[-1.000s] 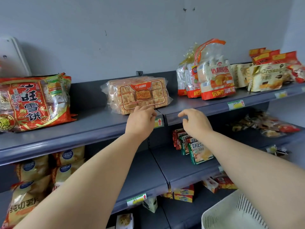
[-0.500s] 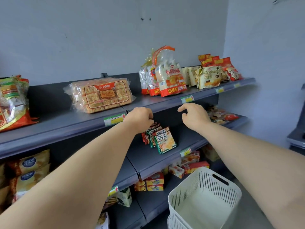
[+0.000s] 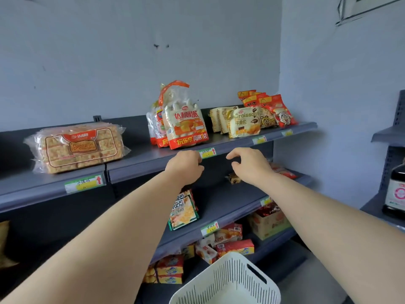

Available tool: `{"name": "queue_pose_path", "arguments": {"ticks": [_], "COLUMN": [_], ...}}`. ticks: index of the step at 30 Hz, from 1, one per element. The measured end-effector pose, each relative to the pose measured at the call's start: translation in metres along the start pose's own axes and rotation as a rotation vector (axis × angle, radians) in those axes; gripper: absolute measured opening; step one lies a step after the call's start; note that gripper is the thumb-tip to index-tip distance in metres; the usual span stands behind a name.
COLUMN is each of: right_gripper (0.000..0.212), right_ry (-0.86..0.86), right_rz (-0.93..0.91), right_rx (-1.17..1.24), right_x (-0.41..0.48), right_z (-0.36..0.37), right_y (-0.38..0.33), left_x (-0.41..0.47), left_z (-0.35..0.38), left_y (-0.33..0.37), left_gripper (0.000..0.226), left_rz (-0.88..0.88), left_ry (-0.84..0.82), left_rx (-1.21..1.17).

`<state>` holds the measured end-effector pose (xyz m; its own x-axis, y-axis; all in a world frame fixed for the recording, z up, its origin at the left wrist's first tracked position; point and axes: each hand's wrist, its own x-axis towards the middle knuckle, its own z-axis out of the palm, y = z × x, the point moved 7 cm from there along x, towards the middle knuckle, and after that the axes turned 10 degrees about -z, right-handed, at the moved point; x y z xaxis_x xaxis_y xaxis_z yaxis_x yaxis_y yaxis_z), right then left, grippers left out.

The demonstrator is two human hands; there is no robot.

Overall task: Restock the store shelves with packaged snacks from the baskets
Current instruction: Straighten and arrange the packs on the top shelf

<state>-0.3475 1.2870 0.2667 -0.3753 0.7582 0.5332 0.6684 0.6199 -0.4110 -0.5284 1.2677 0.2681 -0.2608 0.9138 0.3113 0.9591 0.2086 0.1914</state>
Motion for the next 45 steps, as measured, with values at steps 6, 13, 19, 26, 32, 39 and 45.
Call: {"name": "queue_pose_path", "arguments": {"ticks": [6,13,19,26,32,39,45], "right_gripper": [0.029,0.028,0.029,0.037,0.049,0.066,0.056], "right_ry": [-0.055,-0.106,-0.131,-0.107,-0.132,-0.124,-0.155], "right_rz": [-0.047,-0.111,-0.190,-0.214,-0.191,-0.137,-0.184], "right_rx": [0.045,0.152,0.163,0.191,0.221,0.376,0.441], "right_x": [0.035,0.084,0.135,0.196,0.234,0.285,0.308], "right_z": [-0.013,0.025,0.055,0.072,0.105,0.133,0.165], "right_y": [0.052,0.063,0.064,0.078,0.084,0.088,0.092], "left_x": [0.031,0.063,0.114,0.162,0.189,0.218,0.229], "left_z": [0.017,0.012,0.010,0.021,0.038,0.045,0.049], "left_y": [0.039,0.011,-0.025,-0.051,-0.073,-0.089,-0.100], "left_gripper": [0.036,0.042,0.036,0.070,0.067,0.082,0.078], "left_rz": [-0.143,-0.312,-0.442,-0.612,-0.662,-0.726,-0.756], "left_ry": [-0.026,0.013,0.133,0.223,0.263,0.308,0.347], "left_rx": [0.031,0.084,-0.066,-0.256,-0.337,-0.501,-0.756]}}
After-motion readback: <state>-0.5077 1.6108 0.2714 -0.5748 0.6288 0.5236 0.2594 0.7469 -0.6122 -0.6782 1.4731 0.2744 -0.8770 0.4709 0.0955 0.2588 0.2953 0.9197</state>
